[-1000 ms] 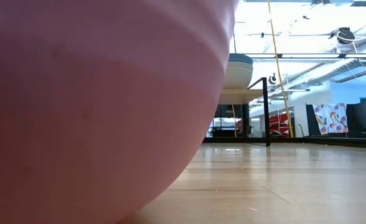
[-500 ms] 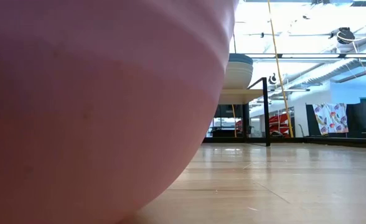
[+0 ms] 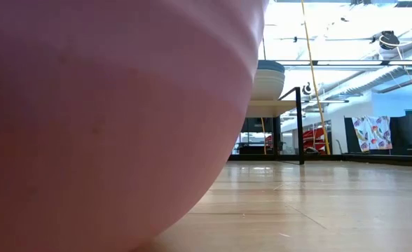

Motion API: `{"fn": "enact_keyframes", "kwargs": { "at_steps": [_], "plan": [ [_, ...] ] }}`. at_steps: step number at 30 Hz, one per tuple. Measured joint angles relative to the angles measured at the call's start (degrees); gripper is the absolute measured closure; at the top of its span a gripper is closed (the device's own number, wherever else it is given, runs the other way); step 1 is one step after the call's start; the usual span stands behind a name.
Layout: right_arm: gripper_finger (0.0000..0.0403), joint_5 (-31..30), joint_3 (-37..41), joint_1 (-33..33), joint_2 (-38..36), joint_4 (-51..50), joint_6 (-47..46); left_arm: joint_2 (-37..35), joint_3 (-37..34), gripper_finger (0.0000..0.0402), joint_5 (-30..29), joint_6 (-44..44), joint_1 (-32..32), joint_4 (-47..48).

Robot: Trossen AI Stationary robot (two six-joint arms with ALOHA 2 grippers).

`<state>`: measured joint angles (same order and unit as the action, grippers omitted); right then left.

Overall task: Place and stack bowls onto a shelf
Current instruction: Stack the blue transparent bowl on top of the orange transparent bowl on the shelf

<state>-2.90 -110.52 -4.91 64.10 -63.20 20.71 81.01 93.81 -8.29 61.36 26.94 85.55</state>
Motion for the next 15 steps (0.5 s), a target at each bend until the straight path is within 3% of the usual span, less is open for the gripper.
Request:
{"fn": "enact_keyframes", "kwargs": {
  "at_steps": [9, 15],
  "plan": [
    [0.0314, 0.0, 0.0, 0.0, 0.0, 1.6, -0.4, 0.0, 5.3, 0.0395, -9.4, -29.4, -10.5, 4.6],
    [0.0314, 0.0, 0.0, 0.0, 0.0, 6.3, -0.6, 0.0, 6.9, 0.0395, -11.3, -49.3, -16.9, 4.4]
  ]
}}
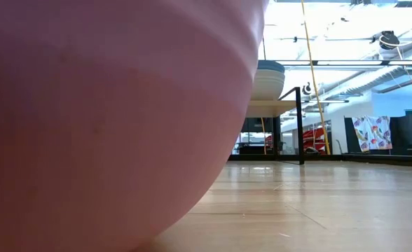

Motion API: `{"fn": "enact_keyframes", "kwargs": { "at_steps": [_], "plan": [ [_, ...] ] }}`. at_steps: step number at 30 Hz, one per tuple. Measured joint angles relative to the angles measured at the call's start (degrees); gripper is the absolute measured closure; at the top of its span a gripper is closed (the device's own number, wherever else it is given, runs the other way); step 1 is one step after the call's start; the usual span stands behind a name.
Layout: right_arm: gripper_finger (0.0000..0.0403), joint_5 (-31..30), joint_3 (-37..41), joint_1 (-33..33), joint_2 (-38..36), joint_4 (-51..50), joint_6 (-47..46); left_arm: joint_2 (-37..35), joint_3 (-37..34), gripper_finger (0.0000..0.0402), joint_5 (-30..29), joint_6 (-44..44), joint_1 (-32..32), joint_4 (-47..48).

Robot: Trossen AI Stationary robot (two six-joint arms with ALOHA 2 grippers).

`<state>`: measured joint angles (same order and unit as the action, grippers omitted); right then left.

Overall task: Place and stack bowls onto a shelf
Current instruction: Stack the blue transparent bowl on top of the orange transparent bowl on the shelf

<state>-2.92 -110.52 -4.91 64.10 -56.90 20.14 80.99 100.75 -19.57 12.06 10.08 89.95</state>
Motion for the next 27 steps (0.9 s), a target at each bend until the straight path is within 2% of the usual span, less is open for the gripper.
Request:
{"fn": "enact_keyframes", "kwargs": {
  "at_steps": [8, 16, 22, 27],
  "plan": [
    [0.0314, 0.0, 0.0, 0.0, 0.0, 2.2, 0.0, 0.0, 0.0, 0.0395, 0.0, -20.5, -10.3, -1.0],
    [0.0314, 0.0, 0.0, 0.0, 0.0, 2.2, 0.5, 0.1, 0.0, 0.0395, 3.3, -32.3, -21.8, -9.2],
    [0.0314, 0.0, 0.0, 0.0, 0.0, 2.2, 2.2, 3.1, 0.1, 0.0395, 5.0, -39.0, -27.7, -12.5],
    [0.0314, 0.0, 0.0, 0.0, 0.0, 2.1, 3.5, 6.3, 0.1, 0.0395, 9.5, -43.4, -31.5, -15.1]
  ]
}}
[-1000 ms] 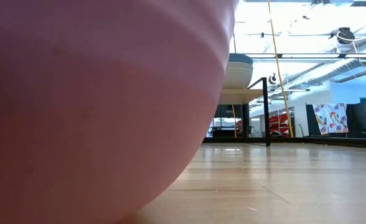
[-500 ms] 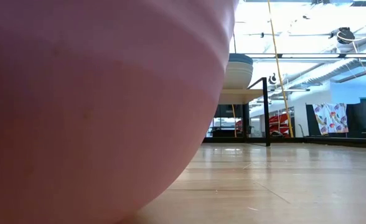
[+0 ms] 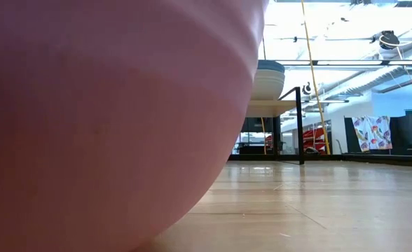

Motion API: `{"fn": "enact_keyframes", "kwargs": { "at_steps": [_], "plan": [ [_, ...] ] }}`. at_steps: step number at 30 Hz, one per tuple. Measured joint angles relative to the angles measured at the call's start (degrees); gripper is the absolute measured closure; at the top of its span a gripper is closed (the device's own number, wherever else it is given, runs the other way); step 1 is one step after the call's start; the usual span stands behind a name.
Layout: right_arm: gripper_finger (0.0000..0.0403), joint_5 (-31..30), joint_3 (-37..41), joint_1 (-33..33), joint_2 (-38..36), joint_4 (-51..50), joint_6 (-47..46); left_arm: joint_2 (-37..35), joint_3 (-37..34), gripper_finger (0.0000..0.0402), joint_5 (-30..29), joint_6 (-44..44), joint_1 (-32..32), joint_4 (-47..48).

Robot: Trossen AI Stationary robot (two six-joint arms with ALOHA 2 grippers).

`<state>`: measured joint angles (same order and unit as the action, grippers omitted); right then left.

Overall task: Place and stack bowls onto a shelf
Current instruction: Stack the blue transparent bowl on top of the orange transparent bowl on the shelf

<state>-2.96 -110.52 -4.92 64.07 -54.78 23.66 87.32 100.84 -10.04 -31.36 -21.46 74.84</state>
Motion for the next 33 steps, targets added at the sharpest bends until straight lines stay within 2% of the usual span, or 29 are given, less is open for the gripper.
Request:
{"fn": "enact_keyframes", "kwargs": {
  "at_steps": [12, 18, 26, 33],
  "plan": [
    [0.0314, -0.4, 0.0, 0.0, 0.0, -0.4, 1.3, 6.1, 0.0, 0.0395, 4.9, -7.2, -4.0, -1.8],
    [0.0314, -0.5, 0.0, 0.0, 0.0, -0.4, 1.5, 8.5, 0.0, 0.0395, 5.3, -9.5, -4.4, -1.8],
    [0.0314, -0.5, 0.0, 0.0, 0.0, -0.4, 1.5, 8.8, 0.0, 0.0384, 5.0, -10.9, -4.4, -1.8],
    [0.0314, -0.5, 0.0, 0.0, 0.0, -0.4, 1.5, 8.8, 0.0, 0.0367, 1.1, -9.0, -4.4, -2.0]
  ]
}}
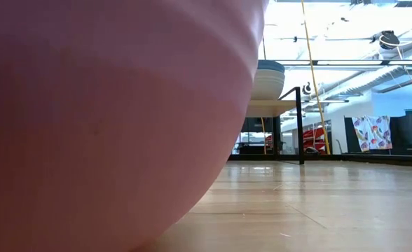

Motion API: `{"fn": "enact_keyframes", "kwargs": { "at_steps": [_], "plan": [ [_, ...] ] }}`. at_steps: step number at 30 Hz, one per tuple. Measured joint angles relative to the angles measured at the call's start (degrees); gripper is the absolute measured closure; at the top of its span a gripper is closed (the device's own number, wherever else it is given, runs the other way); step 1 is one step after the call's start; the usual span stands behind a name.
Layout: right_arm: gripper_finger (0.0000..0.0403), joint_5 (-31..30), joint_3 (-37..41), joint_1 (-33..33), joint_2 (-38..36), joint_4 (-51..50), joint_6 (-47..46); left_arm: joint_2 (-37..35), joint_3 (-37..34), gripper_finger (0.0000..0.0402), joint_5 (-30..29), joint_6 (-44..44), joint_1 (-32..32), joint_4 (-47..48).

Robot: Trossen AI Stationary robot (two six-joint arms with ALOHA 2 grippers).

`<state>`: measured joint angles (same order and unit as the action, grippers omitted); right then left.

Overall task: Place and stack bowls onto a shelf
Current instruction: Stack the blue transparent bowl on top of the orange transparent bowl on the shelf

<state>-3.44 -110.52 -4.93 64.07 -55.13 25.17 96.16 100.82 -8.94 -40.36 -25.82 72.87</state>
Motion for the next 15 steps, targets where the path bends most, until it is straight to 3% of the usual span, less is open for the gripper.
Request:
{"fn": "enact_keyframes", "kwargs": {
  "at_steps": [6, 15],
  "plan": [
    [0.0314, 0.0, 0.0, 0.0, 0.0, 0.0, 0.0, 0.0, 0.0, 0.0364, -3.5, 0.0, 0.0, -0.1],
    [0.0314, 0.0, 0.0, 0.0, 0.0, 0.0, 0.0, 0.0, 0.0, 0.0339, -3.6, 2.2, 0.1, 0.1]
  ]
}}
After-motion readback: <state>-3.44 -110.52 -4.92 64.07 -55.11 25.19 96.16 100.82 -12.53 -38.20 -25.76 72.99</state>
